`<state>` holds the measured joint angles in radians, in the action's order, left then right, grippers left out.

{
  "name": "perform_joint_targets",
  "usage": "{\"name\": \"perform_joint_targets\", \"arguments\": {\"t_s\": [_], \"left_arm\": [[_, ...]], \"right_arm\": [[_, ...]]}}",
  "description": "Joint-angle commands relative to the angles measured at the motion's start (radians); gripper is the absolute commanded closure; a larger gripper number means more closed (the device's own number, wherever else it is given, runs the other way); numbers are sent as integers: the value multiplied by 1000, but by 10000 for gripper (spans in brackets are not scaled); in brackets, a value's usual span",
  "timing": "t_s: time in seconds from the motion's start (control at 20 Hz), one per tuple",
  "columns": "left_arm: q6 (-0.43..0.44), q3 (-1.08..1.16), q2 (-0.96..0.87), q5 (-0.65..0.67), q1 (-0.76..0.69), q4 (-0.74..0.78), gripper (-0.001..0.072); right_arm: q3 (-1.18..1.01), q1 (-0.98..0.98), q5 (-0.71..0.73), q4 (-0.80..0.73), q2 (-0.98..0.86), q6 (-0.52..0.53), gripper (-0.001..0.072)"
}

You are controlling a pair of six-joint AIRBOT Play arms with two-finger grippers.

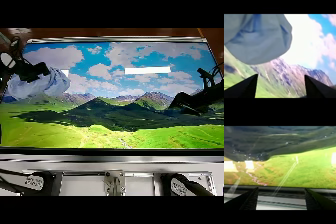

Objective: Fold the shirts.

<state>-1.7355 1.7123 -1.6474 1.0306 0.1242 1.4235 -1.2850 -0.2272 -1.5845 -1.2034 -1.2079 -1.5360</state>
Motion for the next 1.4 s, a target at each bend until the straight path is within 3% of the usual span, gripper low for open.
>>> {"name": "perform_joint_targets", "arguments": {"t_s": [0.0, 0.25, 0.5, 1.0, 1.1, 1.15, 1.25, 1.35], "left_arm": [[-58, 172, -172, 21, 133, -2, 35], [-3, 182, -275, 27, 161, 38, 35], [-4, 182, -321, 19, 165, 282, 35], [-29, 182, -456, -35, 147, 263, 49], [-62, 182, -458, -47, 148, 263, 407], [-62, 188, -458, -42, 148, 263, 518], [-76, 204, -443, -23, 144, 250, 671], [-59, 216, -395, -22, 128, 241, 672]], "right_arm": [[-1, 1, 29, 47, 0, 14, 20], [-1, 1, 169, 59, 0, 22, 20], [-1, 1, 211, 85, 0, 23, 20], [-1, 1, 262, 88, 0, 43, 20], [-1, 1, 258, 94, 0, 39, 20], [-1, 1, 257, 99, 0, 39, 20], [-1, 1, 257, 101, 0, 40, 20], [-1, 1, 253, 101, 0, 40, 20]]}}
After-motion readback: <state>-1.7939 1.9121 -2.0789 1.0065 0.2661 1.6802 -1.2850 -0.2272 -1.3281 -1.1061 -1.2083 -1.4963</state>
